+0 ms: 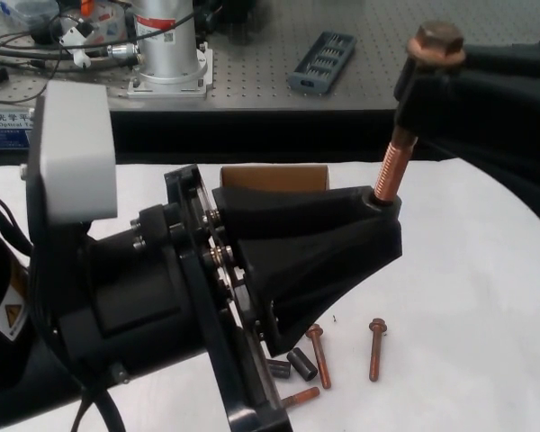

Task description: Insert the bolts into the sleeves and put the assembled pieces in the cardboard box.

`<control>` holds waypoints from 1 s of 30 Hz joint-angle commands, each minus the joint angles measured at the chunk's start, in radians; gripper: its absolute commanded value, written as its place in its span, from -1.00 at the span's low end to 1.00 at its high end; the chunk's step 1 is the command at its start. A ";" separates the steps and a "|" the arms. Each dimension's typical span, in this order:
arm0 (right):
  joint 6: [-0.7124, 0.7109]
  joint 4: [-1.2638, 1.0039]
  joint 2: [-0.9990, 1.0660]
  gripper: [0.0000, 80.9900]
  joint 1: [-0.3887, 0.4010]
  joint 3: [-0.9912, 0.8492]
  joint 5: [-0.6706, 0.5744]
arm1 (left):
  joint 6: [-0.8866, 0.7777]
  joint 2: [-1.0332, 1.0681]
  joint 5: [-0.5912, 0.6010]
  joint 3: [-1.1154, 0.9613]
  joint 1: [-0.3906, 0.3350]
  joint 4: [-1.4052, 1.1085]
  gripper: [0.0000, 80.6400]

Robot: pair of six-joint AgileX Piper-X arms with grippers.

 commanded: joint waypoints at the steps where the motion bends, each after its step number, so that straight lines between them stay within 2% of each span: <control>1: -0.010 0.006 0.005 -0.92 -0.001 -0.010 0.009 | -0.008 -0.014 0.017 -0.013 -0.001 -0.035 -0.98; 10: -0.025 0.006 0.042 -0.92 -0.001 -0.010 -0.015 | -0.008 -0.014 0.033 -0.013 -0.001 -0.035 -0.98; 14: -0.015 0.011 0.042 -0.92 -0.001 -0.010 -0.067 | -0.008 -0.014 0.029 -0.013 -0.001 -0.035 -0.98; 21: -0.021 0.165 0.013 -0.92 -0.001 -0.010 -0.101 | -0.008 -0.014 0.029 -0.013 -0.001 -0.047 -0.98; 30: -0.047 0.194 0.007 -0.94 -0.001 -0.007 -0.101 | -0.008 -0.016 0.029 -0.013 -0.001 -0.067 -0.98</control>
